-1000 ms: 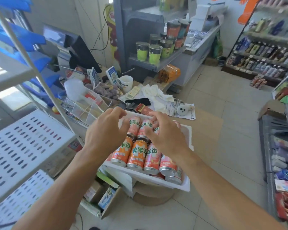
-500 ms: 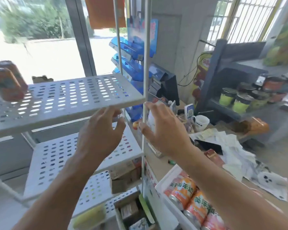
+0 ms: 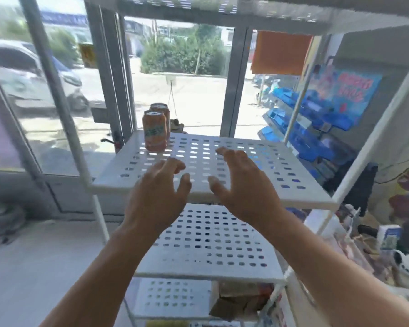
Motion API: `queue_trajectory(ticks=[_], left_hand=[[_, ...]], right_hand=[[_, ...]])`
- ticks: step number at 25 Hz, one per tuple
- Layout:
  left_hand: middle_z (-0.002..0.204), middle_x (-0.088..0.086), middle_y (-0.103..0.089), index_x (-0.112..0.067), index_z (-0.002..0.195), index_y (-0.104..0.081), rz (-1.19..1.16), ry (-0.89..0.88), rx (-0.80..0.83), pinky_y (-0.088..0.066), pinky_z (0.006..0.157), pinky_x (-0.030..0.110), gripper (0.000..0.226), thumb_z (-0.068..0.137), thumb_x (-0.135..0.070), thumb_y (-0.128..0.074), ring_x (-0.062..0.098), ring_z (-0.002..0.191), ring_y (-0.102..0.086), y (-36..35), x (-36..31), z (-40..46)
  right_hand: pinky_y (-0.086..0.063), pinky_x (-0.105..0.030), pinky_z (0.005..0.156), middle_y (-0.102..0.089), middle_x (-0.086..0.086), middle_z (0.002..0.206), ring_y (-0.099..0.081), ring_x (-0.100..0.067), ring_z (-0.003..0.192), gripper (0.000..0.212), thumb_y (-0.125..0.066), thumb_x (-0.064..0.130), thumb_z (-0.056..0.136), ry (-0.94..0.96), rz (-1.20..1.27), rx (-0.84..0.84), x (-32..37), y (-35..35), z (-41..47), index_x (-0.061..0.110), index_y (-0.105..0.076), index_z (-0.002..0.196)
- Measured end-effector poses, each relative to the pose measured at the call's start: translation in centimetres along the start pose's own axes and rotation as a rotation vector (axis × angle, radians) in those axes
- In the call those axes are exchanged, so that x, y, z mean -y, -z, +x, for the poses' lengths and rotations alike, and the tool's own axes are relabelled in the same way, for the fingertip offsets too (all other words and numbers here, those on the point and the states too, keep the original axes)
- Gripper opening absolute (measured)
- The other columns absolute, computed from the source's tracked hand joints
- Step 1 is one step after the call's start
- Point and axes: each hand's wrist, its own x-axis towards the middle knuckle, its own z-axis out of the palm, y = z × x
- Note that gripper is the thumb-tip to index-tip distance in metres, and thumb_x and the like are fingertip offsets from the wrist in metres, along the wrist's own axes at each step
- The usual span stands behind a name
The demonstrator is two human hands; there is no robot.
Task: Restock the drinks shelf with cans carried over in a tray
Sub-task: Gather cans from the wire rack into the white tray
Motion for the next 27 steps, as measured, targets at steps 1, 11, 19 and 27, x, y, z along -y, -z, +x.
queue_trajectory(ticks=[1, 11, 19, 27], left_hand=[[0.111, -0.005, -0.064, -0.023, 0.112, -0.06, 0.007, 0.021, -0.017, -0.037, 0.074, 0.028, 0.024, 0.094, -0.036, -0.052, 0.011, 0.09, -0.055, 0.1, 1.1, 0.8], [0.109, -0.005, -0.064, -0.025, 0.11, -0.058, 0.026, 0.117, -0.065, -0.051, 0.076, 0.037, 0.024, 0.093, -0.041, -0.049, 0.015, 0.093, -0.06, -0.5, 8.5, 6.7], [0.108, -0.008, -0.062, -0.028, 0.11, -0.057, -0.008, 0.143, -0.079, -0.05, 0.081, 0.039, 0.023, 0.094, -0.041, -0.047, 0.014, 0.095, -0.059, -0.2, 10.5, 9.0], [0.108, -0.009, -0.063, -0.029, 0.109, -0.057, -0.035, 0.123, -0.072, -0.051, 0.081, 0.037, 0.022, 0.094, -0.042, -0.046, 0.011, 0.096, -0.058, -0.7, 10.9, 9.3]], right_hand=[[-0.046, -0.038, 0.091, -0.048, -0.002, 0.137, -0.049, -0.022, 0.124, 0.058, -0.057, 0.043, 0.092, 0.016, 0.013, 0.011, 0.4, -0.9, 1.6, 0.025, -0.035, 0.143], [-0.045, -0.04, 0.089, -0.046, -0.012, 0.136, -0.055, -0.031, 0.115, 0.072, -0.064, 0.037, 0.09, -0.02, 0.121, 0.11, 3.7, -9.4, 14.6, 0.031, -0.021, 0.148], [-0.05, -0.041, 0.091, -0.039, -0.011, 0.128, -0.058, -0.033, 0.107, 0.063, -0.062, 0.04, 0.089, -0.089, 0.166, 0.151, 4.5, -13.3, 20.2, 0.03, -0.029, 0.142], [-0.054, -0.04, 0.074, -0.057, -0.01, 0.112, -0.062, -0.028, 0.092, 0.062, -0.076, 0.034, 0.08, -0.105, 0.303, -0.042, 3.9, -15.9, 19.7, 0.024, -0.028, 0.117]])
